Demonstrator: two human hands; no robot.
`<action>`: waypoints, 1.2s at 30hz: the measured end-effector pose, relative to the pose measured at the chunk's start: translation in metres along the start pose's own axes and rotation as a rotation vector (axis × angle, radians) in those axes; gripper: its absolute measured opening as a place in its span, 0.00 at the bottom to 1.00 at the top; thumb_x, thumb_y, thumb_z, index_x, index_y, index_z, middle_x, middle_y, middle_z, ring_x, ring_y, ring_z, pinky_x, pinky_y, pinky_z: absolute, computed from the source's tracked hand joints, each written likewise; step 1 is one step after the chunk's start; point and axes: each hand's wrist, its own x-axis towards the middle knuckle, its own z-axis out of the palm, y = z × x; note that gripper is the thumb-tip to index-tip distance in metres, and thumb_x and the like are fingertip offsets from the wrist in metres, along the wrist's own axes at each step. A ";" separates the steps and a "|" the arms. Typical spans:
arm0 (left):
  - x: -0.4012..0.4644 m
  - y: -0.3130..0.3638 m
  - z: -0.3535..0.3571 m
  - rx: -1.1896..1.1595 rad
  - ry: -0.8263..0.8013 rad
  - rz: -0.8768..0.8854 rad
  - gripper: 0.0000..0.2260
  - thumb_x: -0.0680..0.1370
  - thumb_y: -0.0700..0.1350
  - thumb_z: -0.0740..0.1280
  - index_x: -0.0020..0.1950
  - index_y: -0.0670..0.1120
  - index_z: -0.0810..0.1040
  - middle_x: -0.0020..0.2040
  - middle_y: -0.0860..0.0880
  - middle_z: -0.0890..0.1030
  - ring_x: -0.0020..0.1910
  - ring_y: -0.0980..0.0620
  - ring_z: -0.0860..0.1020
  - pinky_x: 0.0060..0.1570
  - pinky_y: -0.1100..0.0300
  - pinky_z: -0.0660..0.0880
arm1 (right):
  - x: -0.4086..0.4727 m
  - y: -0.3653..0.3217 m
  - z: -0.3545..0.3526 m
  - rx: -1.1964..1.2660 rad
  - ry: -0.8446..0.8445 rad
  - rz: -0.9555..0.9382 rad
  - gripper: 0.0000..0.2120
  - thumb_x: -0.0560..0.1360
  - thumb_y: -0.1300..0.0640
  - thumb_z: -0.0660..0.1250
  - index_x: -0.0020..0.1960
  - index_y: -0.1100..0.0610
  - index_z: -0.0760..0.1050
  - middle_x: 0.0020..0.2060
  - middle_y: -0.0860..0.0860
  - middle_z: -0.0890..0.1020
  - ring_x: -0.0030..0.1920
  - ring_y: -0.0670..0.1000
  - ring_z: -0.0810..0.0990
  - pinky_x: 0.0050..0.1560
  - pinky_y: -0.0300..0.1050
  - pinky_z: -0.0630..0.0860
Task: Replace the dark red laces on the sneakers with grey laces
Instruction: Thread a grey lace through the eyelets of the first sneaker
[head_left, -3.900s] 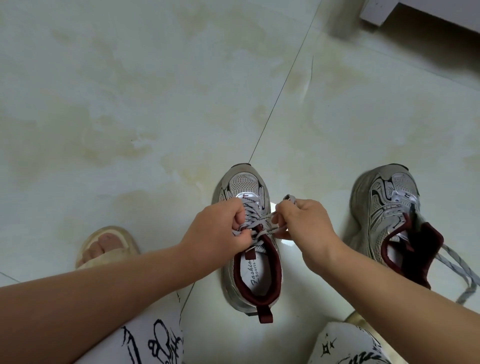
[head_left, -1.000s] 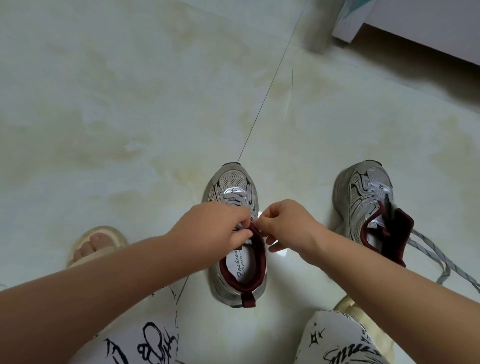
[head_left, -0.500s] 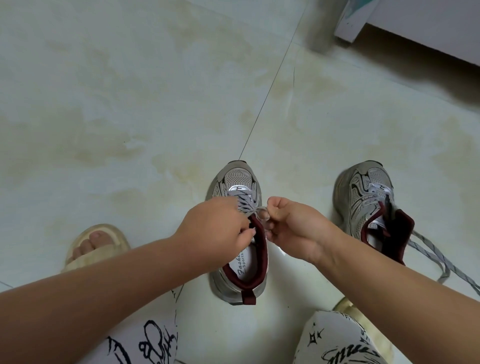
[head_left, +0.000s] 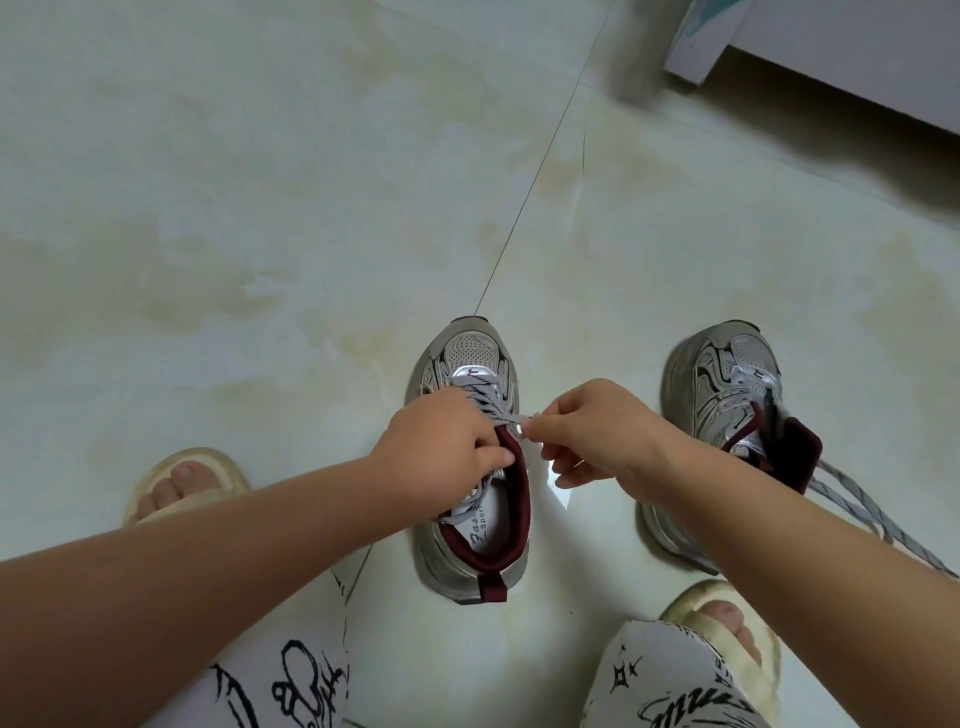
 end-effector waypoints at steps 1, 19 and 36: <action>0.002 0.000 0.001 -0.040 -0.006 -0.020 0.13 0.76 0.52 0.65 0.45 0.44 0.83 0.44 0.44 0.79 0.48 0.47 0.77 0.44 0.59 0.71 | -0.001 0.000 0.002 0.052 -0.001 0.026 0.07 0.73 0.61 0.68 0.40 0.64 0.74 0.30 0.55 0.73 0.26 0.50 0.71 0.29 0.41 0.76; 0.003 0.002 0.002 -0.291 -0.070 -0.093 0.09 0.73 0.50 0.71 0.34 0.49 0.79 0.31 0.51 0.77 0.29 0.56 0.71 0.35 0.63 0.68 | 0.008 0.011 0.014 0.072 0.190 -0.041 0.09 0.72 0.64 0.65 0.33 0.60 0.70 0.31 0.59 0.77 0.30 0.53 0.74 0.35 0.45 0.76; 0.002 -0.001 -0.005 -0.748 -0.169 -0.257 0.11 0.73 0.38 0.71 0.32 0.44 0.73 0.27 0.49 0.71 0.27 0.54 0.67 0.27 0.66 0.64 | 0.003 0.012 0.012 0.737 -0.114 0.287 0.15 0.78 0.64 0.55 0.35 0.58 0.73 0.32 0.52 0.70 0.32 0.48 0.66 0.38 0.39 0.65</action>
